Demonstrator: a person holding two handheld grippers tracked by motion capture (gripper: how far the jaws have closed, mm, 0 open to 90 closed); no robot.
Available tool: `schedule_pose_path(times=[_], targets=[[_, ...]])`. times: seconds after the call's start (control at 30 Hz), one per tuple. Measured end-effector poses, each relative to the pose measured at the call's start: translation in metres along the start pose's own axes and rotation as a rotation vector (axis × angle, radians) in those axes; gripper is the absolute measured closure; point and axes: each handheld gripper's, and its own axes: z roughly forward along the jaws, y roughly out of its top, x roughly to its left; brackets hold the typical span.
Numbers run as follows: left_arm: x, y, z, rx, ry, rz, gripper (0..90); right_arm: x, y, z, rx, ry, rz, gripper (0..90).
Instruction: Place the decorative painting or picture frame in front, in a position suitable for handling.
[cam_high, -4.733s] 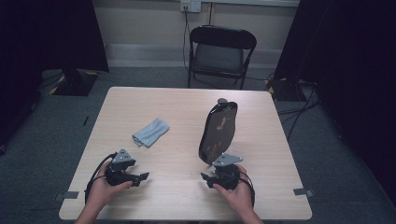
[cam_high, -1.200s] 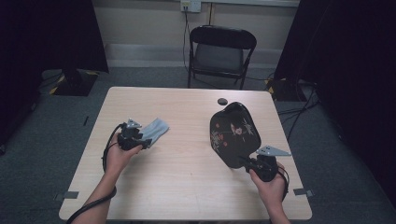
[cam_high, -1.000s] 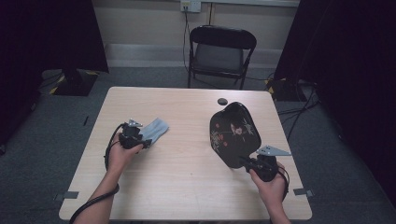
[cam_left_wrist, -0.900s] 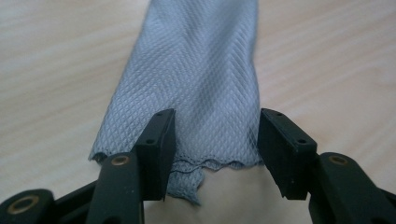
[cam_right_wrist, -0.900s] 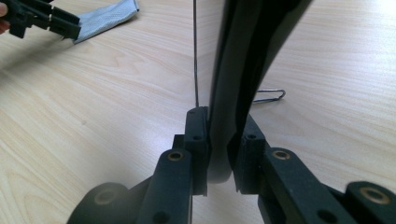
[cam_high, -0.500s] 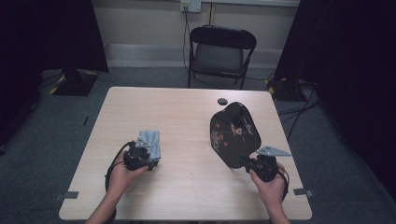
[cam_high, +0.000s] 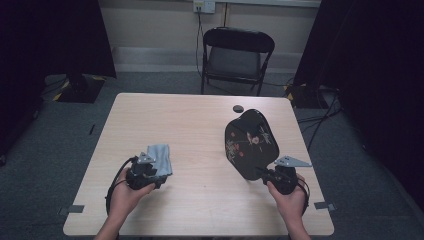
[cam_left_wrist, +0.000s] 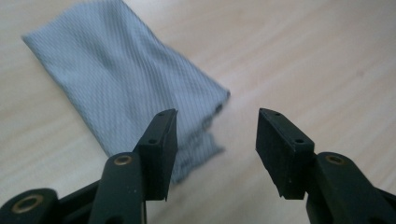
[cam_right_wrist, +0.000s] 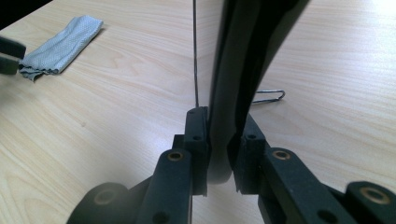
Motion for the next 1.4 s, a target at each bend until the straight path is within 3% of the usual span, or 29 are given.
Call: schedule_pose_path(times=[0.07, 0.23, 0.27, 0.4, 0.57, 0.63, 0.67, 0.7, 0.73, 0.87, 0.97, 1.07, 1.1, 1.27, 1.37, 1.4], targets=[[0.004, 0.007, 0.002, -0.028, 0.025, -0.022, 51.6, 0.001, 0.000, 0.000, -0.001, -0.001, 0.001, 78.5], [0.009, 0.016, 0.014, -0.011, 0.041, -0.032, 54.7, 0.000, 0.001, 0.000, -0.004, -0.001, -0.002, 78.5], [0.009, 0.014, 0.021, 0.027, 0.052, -0.022, 56.5, 0.000, 0.001, 0.000, -0.002, 0.002, -0.001, 78.5], [0.010, 0.007, 0.024, 0.057, 0.072, -0.013, 58.9, -0.001, 0.001, 0.000, -0.001, 0.004, -0.001, 78.5], [0.015, -0.008, 0.011, 0.085, 0.119, 0.007, 58.9, -0.001, 0.001, 0.000, -0.002, 0.004, -0.002, 78.5], [0.021, -0.014, 0.004, 0.083, 0.140, -0.009, 57.8, -0.001, 0.001, 0.000, -0.002, 0.003, -0.004, 78.4], [0.027, -0.017, -0.001, 0.067, 0.143, -0.035, 54.9, -0.001, 0.001, 0.000, 0.000, 0.003, -0.004, 78.4], [0.027, -0.017, -0.001, 0.067, 0.143, -0.035, 52.7, -0.001, 0.001, 0.000, 0.000, 0.003, -0.004, 78.4], [0.030, -0.015, -0.003, 0.025, 0.129, -0.042, 50.5, 0.000, 0.001, 0.000, 0.000, 0.001, -0.007, 78.4], [0.039, -0.006, 0.005, 0.005, 0.133, -0.037, 45.7, 0.000, 0.001, 0.000, 0.002, 0.001, -0.004, 78.4], [0.041, -0.005, 0.013, 0.016, 0.130, -0.049, 42.0, 0.000, 0.001, 0.000, 0.001, 0.002, 0.001, 78.3], [0.042, -0.008, 0.019, 0.020, 0.149, -0.034, 41.0, -0.001, 0.001, 0.000, -0.004, 0.002, 0.003, 78.1], [0.041, -0.008, 0.019, 0.024, 0.156, -0.007, 40.7, -0.001, 0.001, 0.000, -0.007, 0.000, 0.000, 77.9], [0.041, -0.008, 0.019, 0.037, 0.161, 0.005, 41.9, -0.001, 0.002, -0.006, -0.036, 0.003, 0.002, 71.1], [0.039, -0.006, 0.019, 0.047, 0.151, 0.009, 47.3, 0.000, 0.002, -0.009, -0.050, 0.001, -0.016, 68.7], [0.037, -0.004, 0.019, 0.062, 0.142, 0.029, 51.1, 0.000, 0.002, -0.010, -0.061, -0.002, -0.019, 67.8]])
